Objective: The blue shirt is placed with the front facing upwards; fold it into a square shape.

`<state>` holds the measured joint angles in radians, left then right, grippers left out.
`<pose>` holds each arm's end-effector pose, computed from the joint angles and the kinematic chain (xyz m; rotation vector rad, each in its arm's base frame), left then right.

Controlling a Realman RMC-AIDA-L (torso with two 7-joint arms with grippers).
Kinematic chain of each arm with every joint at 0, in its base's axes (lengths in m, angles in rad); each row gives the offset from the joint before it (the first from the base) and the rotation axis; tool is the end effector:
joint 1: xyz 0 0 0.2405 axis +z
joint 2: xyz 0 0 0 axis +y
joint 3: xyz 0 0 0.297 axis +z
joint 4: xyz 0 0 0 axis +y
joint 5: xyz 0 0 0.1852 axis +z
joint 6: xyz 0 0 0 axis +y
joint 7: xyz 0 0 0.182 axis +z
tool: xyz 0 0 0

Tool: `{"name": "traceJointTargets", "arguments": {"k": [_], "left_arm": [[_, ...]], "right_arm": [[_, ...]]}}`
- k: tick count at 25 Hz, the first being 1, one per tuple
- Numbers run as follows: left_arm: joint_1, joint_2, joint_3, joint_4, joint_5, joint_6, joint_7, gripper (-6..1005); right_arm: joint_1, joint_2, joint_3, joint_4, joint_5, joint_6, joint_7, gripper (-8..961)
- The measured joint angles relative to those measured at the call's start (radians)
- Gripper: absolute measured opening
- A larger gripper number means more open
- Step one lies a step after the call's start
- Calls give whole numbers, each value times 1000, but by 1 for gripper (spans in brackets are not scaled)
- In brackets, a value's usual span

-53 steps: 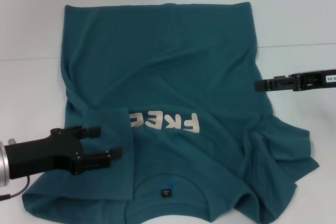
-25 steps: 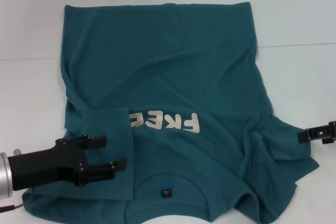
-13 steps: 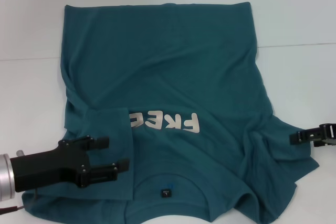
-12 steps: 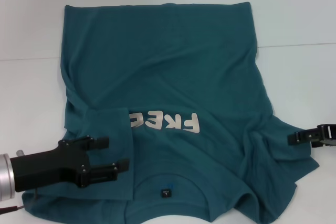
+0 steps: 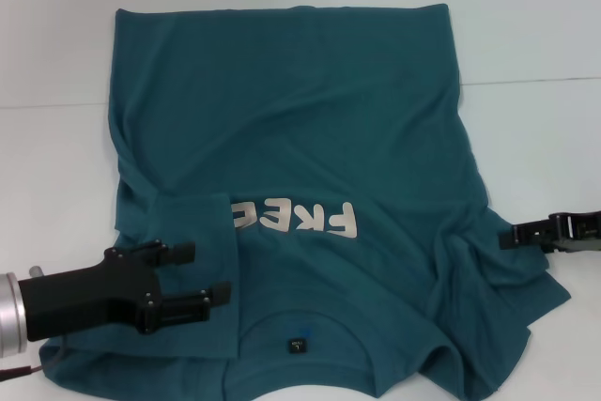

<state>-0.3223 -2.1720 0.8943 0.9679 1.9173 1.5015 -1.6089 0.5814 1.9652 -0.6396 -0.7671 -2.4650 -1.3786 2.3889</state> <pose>-0.2658 0.3067 -0.0634 -2.6579 -0.7859 -0.6572 0.3515 0.3758 0.0055 -2.1090 1.7144 0.1813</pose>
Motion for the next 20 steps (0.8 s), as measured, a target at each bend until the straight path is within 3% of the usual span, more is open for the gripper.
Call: {"name": "traceJointTargets", "arguments": {"k": [2,7,10,20], "left_arm": [[0,0,0,0,0,0,1,861],[0,0,0,-3,0,0,1,861],[0,0,1,-4,0,-2,1,860],[-3,0,0,-11,0,-4,1,860]], "right_arm": [[0,-2,0,4,4,5,0,896],[4,-10,-2,35,5,19,-5,705],[5,-11,-1,42,4,24,-8,463],[12,-23,-7,35,2,34,-12,367]]}}
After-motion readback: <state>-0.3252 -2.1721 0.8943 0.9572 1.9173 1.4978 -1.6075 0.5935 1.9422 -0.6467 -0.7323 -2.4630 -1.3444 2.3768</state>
